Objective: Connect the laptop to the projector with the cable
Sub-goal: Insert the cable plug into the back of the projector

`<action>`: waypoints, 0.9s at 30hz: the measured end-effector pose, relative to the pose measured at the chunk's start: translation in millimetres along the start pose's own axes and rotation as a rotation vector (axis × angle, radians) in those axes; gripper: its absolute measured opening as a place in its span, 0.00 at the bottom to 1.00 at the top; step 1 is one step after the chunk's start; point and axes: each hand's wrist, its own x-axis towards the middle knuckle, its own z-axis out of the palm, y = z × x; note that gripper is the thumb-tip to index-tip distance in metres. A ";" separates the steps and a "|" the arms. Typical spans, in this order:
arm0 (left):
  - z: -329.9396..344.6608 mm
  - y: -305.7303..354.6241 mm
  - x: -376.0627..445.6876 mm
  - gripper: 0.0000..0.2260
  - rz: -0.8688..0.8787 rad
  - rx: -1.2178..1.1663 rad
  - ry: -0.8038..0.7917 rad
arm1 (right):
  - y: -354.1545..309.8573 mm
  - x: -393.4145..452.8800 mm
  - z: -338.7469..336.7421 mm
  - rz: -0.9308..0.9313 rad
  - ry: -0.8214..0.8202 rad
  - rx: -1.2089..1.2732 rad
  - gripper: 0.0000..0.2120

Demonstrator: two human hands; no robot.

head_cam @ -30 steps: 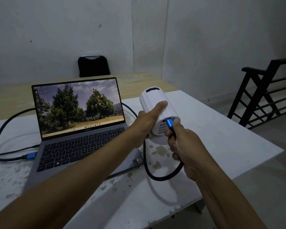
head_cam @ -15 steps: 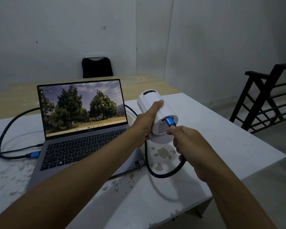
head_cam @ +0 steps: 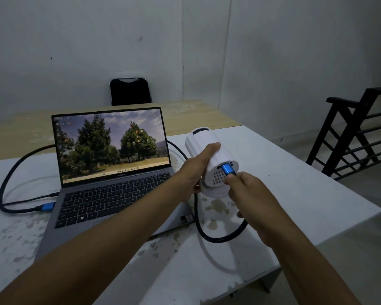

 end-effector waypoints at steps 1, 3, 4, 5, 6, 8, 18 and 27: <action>0.7 0.8 1.6 0.34 0.002 0.010 0.001 | 0.5 2.3 -1.9 0.011 0.023 -0.023 0.15; 4.2 2.6 5.2 0.35 0.000 0.013 0.006 | 4.5 12.1 -5.2 0.011 0.060 -0.115 0.31; 6.3 2.7 6.4 0.35 -0.004 0.014 0.007 | 9.1 19.2 -5.9 -0.007 0.068 -0.181 0.39; 8.1 3.6 8.0 0.36 -0.009 0.012 0.002 | 11.0 25.9 -6.7 -0.030 0.064 -0.233 0.46; 9.8 3.4 9.8 0.36 -0.017 0.007 -0.012 | 13.9 33.2 -6.6 -0.039 0.045 -0.255 0.50; 13.0 1.8 14.5 0.35 -0.029 0.006 -0.042 | 19.0 49.6 -5.7 -0.041 0.024 -0.258 0.55; 27.5 -4.3 54.8 0.38 0.028 0.032 0.014 | 50.5 103.8 -0.2 -0.102 0.142 -0.261 0.41; 25.6 -5.4 81.7 0.28 0.049 0.074 -0.066 | 73.5 134.3 1.5 -0.147 0.160 -0.212 0.39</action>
